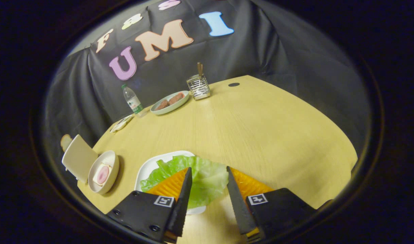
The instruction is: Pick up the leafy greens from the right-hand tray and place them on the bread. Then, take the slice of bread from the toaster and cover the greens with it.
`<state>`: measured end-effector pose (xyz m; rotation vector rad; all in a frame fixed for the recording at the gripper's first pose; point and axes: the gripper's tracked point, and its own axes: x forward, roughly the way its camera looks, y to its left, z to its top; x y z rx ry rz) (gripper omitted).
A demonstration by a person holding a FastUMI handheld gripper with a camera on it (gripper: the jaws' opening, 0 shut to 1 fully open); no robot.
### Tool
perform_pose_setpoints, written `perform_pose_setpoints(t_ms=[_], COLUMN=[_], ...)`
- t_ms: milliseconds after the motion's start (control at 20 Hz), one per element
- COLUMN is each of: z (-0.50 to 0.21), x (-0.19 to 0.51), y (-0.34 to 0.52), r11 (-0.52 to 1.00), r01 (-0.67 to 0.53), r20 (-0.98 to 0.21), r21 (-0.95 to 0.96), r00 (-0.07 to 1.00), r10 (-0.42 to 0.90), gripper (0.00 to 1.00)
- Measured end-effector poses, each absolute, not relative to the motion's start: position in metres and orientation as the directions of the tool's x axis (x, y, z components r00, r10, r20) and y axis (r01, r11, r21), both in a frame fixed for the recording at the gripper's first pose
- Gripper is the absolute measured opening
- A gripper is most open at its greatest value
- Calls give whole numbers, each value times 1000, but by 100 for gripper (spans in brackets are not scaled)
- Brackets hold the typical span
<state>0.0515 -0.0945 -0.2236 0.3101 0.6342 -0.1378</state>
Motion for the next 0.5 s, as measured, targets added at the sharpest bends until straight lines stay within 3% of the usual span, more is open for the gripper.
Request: perform_pose_setpoints(t_ms=[500], z=[-203], x=[57], y=[-85], r11=[957], r01=[187], r20=[-550], r21=[223], r00=[834], r10=[-35], gripper=[16])
